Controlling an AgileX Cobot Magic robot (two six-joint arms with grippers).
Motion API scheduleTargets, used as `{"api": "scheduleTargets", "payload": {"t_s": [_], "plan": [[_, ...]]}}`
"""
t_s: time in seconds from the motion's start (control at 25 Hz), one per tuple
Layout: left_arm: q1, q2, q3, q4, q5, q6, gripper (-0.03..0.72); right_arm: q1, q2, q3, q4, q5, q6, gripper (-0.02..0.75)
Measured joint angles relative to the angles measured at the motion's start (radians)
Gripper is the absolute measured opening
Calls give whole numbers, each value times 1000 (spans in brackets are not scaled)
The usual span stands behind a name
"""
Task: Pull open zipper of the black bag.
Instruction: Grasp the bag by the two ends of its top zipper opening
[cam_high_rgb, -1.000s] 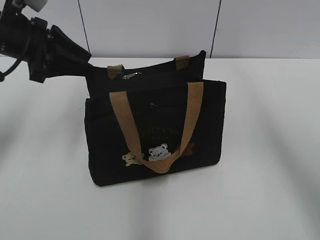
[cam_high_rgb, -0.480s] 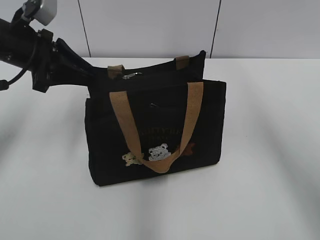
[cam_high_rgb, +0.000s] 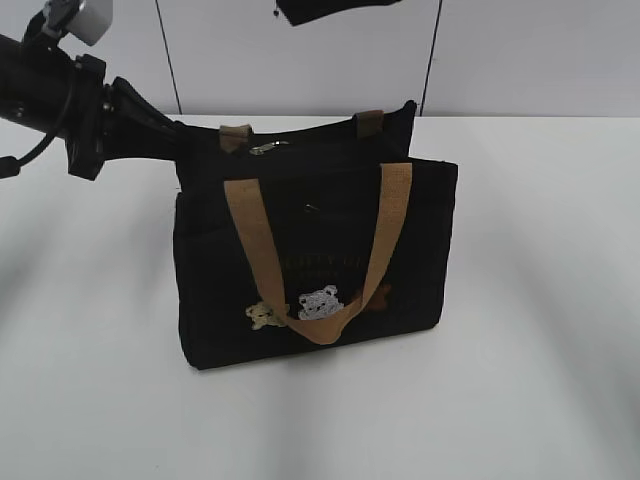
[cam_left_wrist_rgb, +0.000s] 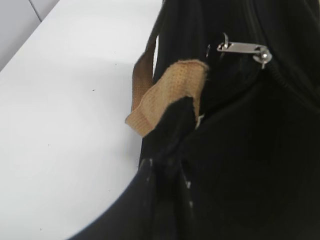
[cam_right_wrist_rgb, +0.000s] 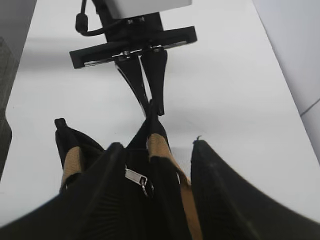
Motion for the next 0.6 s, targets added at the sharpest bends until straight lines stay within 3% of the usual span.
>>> {"api": "scheduleTargets", "payload": {"t_s": [0.24,0.6], "plan": [[0,0,0,-12,10,1,55,73,53,-1,3,19,-117,323],[0,0,0,-13,12,1,55,89,142,-1,3,44,-131,295]]}}
